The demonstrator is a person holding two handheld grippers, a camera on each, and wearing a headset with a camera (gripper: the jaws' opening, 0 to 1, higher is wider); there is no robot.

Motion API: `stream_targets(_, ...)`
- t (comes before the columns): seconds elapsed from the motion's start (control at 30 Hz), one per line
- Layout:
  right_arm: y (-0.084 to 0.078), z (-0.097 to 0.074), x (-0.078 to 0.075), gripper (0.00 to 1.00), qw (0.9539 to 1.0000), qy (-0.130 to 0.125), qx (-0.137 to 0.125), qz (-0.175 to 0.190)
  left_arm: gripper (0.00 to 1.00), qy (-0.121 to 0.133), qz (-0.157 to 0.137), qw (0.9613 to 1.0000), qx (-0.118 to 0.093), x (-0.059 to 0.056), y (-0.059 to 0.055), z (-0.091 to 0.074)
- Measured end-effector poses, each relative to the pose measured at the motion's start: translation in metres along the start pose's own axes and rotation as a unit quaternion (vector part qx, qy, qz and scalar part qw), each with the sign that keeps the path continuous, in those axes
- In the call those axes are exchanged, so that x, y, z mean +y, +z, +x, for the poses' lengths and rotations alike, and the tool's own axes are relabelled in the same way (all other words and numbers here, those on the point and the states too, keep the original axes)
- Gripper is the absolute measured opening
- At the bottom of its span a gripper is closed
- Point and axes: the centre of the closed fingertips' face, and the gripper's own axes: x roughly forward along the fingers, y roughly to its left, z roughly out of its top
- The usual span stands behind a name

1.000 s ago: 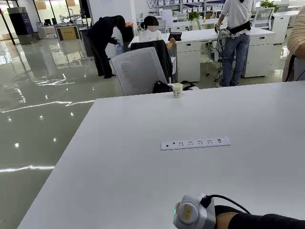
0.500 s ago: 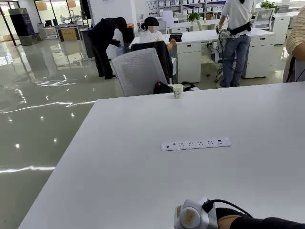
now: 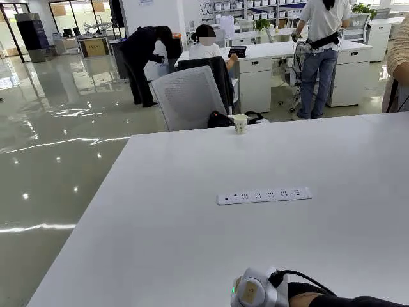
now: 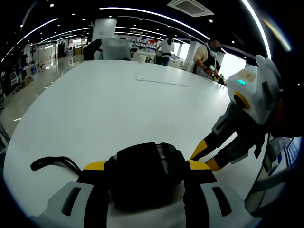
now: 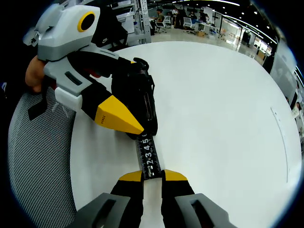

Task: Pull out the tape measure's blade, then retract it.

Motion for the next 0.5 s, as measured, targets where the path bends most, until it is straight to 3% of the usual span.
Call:
stream_targets(0.23,0.0005,0.0006,0.0017,0.10,0.9986,0.003,-0.001,-0.053,0.58,-0.001,-0.001,1.0000,0.001,0.0007,0.0001,0.0002)
stream_targets(0.5,0.0023,0.0010,0.0019,0.10,0.9988,0.005,-0.003,-0.048,0.58,-0.001,-0.001,1.0000,0.000,0.0005,-0.0001,0.0003)
